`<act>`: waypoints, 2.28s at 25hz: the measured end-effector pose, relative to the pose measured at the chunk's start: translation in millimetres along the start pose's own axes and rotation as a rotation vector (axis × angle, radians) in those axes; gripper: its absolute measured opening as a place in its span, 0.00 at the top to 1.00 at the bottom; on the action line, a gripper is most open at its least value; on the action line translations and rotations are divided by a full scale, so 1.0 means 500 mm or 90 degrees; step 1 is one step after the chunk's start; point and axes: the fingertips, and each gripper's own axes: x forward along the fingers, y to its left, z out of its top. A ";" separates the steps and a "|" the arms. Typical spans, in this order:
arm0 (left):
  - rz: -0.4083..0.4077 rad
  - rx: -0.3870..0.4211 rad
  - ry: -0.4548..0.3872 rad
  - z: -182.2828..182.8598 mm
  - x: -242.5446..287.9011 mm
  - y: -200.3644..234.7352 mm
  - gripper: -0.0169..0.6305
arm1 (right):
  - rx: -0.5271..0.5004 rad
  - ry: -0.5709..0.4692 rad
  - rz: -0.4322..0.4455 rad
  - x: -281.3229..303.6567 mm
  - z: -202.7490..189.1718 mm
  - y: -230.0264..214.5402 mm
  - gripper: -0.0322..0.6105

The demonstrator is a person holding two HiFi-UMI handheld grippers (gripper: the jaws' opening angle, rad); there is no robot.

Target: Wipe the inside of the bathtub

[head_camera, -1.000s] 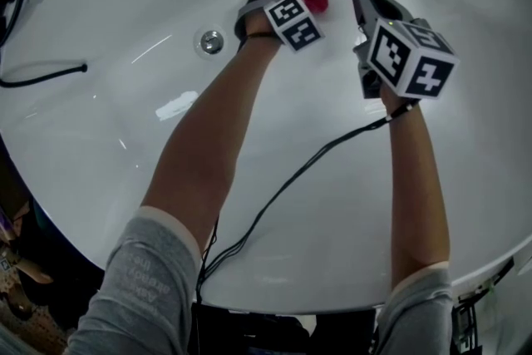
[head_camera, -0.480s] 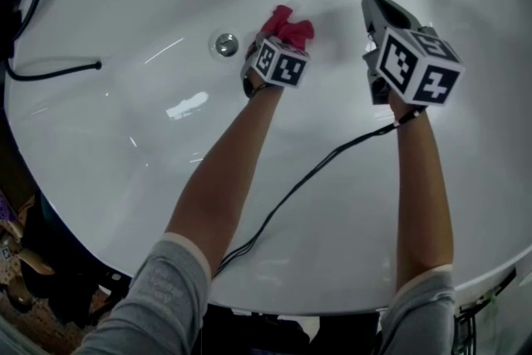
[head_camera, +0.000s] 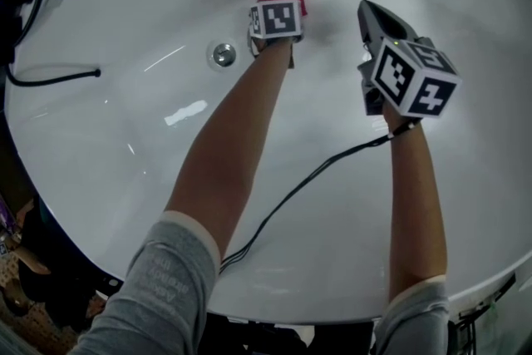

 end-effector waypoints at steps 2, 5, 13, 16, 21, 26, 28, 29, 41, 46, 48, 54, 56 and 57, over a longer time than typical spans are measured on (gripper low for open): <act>0.008 -0.024 -0.010 0.016 0.000 0.009 0.85 | 0.006 -0.004 0.002 -0.002 0.005 0.001 0.94; 0.049 -0.042 -0.040 0.046 -0.010 0.045 0.85 | 0.013 -0.010 0.006 -0.003 0.011 0.004 0.94; -0.128 -0.150 -0.086 0.141 -0.049 -0.054 0.85 | 0.005 -0.018 0.023 -0.005 0.018 0.018 0.94; -0.138 -0.141 -0.089 0.166 -0.098 -0.059 0.85 | -0.002 -0.015 0.021 -0.031 0.038 0.037 0.94; -0.152 -0.139 -0.113 0.254 -0.197 -0.066 0.85 | -0.009 -0.025 0.025 -0.090 0.086 0.083 0.94; -0.157 -0.126 -0.139 0.349 -0.336 -0.079 0.85 | 0.012 -0.036 0.009 -0.204 0.125 0.129 0.94; -0.152 -0.126 -0.146 0.377 -0.385 -0.074 0.85 | 0.011 -0.040 0.006 -0.244 0.145 0.151 0.94; -0.146 -0.126 -0.149 0.389 -0.406 -0.066 0.85 | 0.010 -0.042 0.007 -0.260 0.157 0.162 0.94; -0.110 -0.043 -0.213 0.550 -0.652 -0.043 0.85 | 0.019 -0.075 0.003 -0.432 0.289 0.243 0.94; -0.086 0.012 -0.268 0.537 -0.802 -0.035 0.85 | 0.019 -0.086 0.000 -0.526 0.352 0.283 0.94; -0.099 0.054 -0.328 0.542 -0.883 -0.046 0.85 | 0.010 -0.093 0.002 -0.560 0.384 0.310 0.94; -0.161 0.071 -0.374 0.461 -1.105 -0.100 0.85 | -0.017 -0.095 0.013 -0.684 0.450 0.394 0.94; -0.171 0.061 -0.381 0.433 -1.178 -0.107 0.85 | -0.020 -0.093 0.014 -0.728 0.458 0.415 0.94; -0.176 0.060 -0.387 0.420 -1.215 -0.112 0.85 | -0.020 -0.092 0.015 -0.750 0.458 0.424 0.94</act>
